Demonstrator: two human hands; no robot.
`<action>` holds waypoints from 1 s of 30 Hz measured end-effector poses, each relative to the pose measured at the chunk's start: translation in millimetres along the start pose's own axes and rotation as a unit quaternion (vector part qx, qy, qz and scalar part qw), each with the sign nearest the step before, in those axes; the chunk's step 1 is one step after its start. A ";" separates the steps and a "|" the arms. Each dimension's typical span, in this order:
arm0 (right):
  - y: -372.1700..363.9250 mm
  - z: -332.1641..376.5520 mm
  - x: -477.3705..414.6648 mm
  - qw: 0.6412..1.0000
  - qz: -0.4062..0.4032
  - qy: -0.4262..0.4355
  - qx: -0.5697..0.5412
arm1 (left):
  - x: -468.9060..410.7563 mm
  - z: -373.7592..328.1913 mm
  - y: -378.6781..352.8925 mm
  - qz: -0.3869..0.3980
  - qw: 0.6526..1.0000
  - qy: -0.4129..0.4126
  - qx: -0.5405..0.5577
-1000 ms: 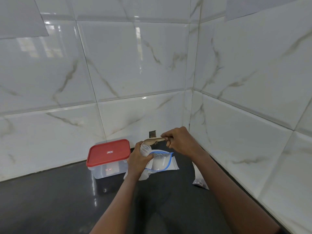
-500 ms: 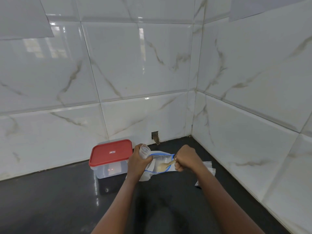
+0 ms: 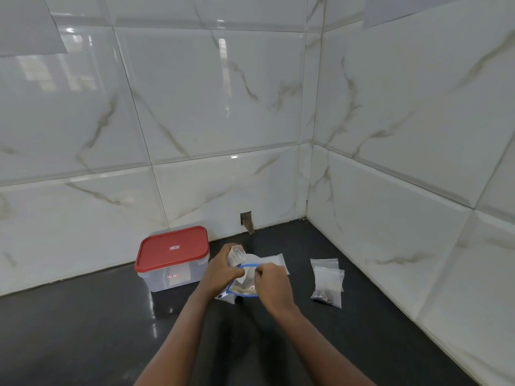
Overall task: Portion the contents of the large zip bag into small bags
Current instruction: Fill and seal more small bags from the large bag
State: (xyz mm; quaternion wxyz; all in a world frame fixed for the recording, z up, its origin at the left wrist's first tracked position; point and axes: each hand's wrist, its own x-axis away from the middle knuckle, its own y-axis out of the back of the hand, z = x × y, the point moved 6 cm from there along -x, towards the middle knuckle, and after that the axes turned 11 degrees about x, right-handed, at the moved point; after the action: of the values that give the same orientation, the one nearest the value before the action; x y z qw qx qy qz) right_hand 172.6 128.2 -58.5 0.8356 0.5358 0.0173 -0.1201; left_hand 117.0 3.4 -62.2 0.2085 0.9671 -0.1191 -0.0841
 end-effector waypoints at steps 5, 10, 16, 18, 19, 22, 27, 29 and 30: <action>43.1 0.0 5.2 0.976 -0.071 0.014 -0.205 | -0.5 -22.4 -1.8 -0.024 0.998 -0.006 0.051; 72.7 -0.9 8.7 0.916 -0.040 0.037 -0.397 | -1.5 -61.2 -16.8 0.012 0.957 0.005 0.289; 76.1 -13.2 0.6 0.929 -0.012 0.033 -0.368 | 1.1 -84.1 -50.2 0.071 0.856 0.075 0.507; 79.6 -21.8 -0.8 0.939 -0.047 0.015 -0.341 | 3.2 -87.2 -61.7 0.071 0.846 0.068 0.524; 82.6 -27.4 -1.9 0.940 -0.070 -0.001 -0.333 | 5.3 -85.9 -65.3 0.054 0.844 0.073 0.529; 89.5 -45.4 -5.8 0.925 -0.114 -0.055 -0.357 | 5.6 -80.3 -64.1 -0.003 0.874 0.062 0.482; 92.9 -65.3 -10.7 0.870 -0.101 -0.107 -0.471 | 1.4 -77.4 -55.8 -0.049 0.923 0.021 0.381; 95.3 -66.5 -11.6 0.864 -0.088 -0.102 -0.485 | 1.8 -81.0 -53.3 -0.072 0.927 0.015 0.368; 96.6 -66.8 -11.6 0.864 -0.086 -0.100 -0.485 | 2.3 -82.8 -53.4 -0.077 0.927 0.011 0.367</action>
State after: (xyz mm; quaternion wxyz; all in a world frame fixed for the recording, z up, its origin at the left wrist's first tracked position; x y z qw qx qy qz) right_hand 189.2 228.7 1.0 0.9737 0.0443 0.0357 -0.2207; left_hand 147.2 81.8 -10.6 -0.1663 0.9832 -0.0645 -0.0398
